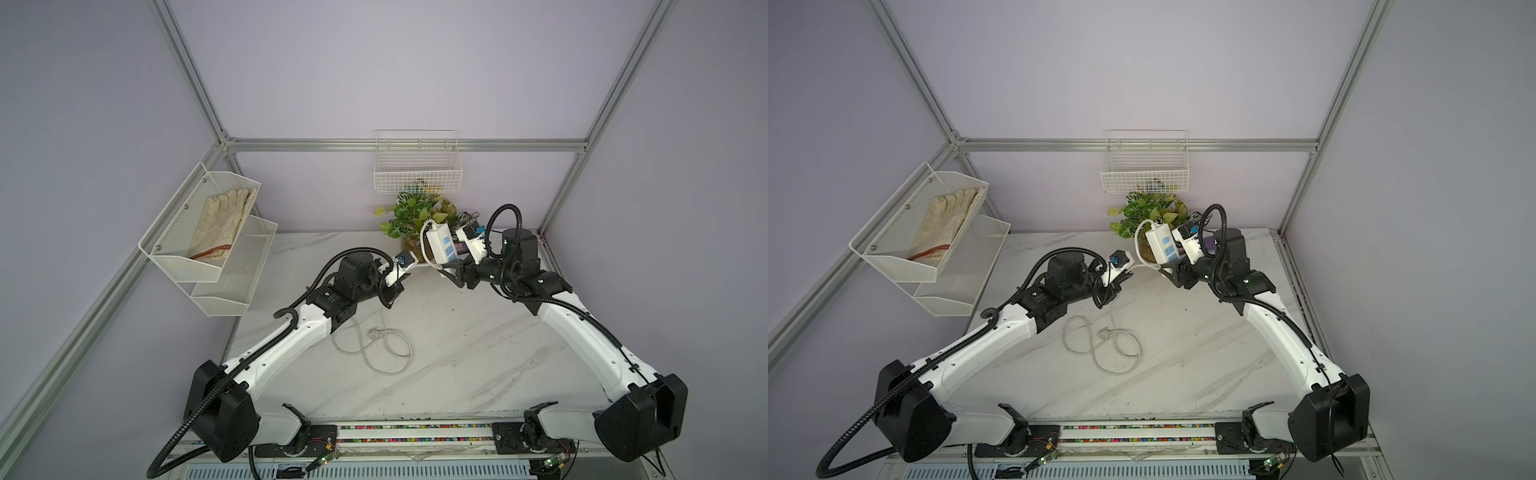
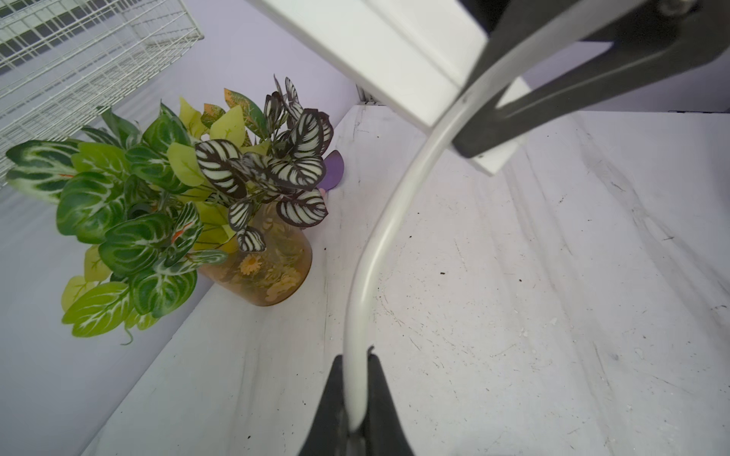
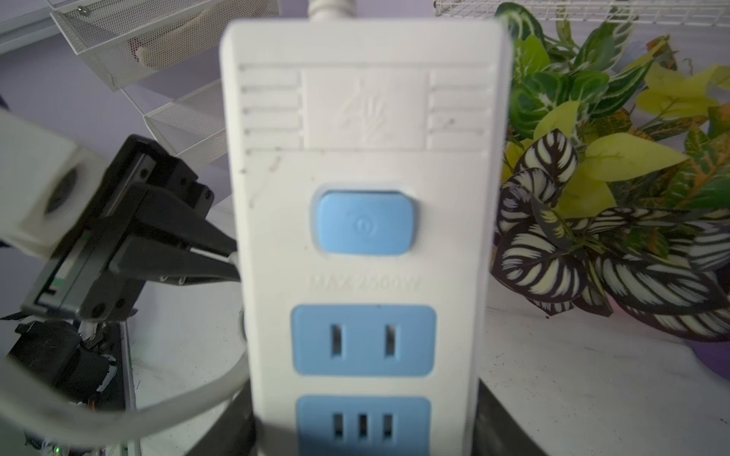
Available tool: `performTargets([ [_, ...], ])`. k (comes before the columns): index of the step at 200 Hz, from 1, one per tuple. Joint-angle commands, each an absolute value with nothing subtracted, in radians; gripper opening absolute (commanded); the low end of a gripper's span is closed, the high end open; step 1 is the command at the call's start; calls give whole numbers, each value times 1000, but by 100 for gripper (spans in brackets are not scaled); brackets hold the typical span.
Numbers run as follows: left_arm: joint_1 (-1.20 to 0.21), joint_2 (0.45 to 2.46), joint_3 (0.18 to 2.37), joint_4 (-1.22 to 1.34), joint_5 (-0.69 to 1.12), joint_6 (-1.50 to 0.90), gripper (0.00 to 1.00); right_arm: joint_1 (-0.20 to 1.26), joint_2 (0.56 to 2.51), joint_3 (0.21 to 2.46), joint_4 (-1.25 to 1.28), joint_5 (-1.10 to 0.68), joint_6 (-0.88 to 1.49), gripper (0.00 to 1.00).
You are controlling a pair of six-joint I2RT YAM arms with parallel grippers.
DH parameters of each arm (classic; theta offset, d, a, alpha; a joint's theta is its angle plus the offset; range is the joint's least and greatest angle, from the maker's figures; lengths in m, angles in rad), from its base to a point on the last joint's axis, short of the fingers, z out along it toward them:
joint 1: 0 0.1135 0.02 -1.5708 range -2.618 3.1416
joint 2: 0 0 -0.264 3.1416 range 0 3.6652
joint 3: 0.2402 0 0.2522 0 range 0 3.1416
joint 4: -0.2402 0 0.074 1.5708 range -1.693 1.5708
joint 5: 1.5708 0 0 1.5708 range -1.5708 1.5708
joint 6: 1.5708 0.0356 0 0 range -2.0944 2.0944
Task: Wrap the cord around the power strip
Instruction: Wrap the power cord around the power strip.
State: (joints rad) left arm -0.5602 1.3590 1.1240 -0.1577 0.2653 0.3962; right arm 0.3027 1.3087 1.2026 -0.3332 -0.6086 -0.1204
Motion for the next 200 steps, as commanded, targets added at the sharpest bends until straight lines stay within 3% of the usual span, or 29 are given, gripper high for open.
performTargets([
  [1, -531, 1376, 1160, -163, 309, 415, 0, 296, 1257, 1197, -291, -707, -187, 5],
  [46, -507, 1404, 1173, -178, 310, 441, 0, 295, 1246, 1168, -296, -940, -312, 1],
  [92, -463, 1466, 1211, -177, 331, 435, 0, 295, 1232, 1143, -373, -1032, -435, 0],
  [164, -456, 1546, 1311, -182, 353, 456, 0, 313, 1274, 1134, -525, -1051, -571, 0],
  [200, -465, 1577, 1349, -185, 334, 472, 0, 361, 1313, 1156, -613, -967, -643, 0],
])
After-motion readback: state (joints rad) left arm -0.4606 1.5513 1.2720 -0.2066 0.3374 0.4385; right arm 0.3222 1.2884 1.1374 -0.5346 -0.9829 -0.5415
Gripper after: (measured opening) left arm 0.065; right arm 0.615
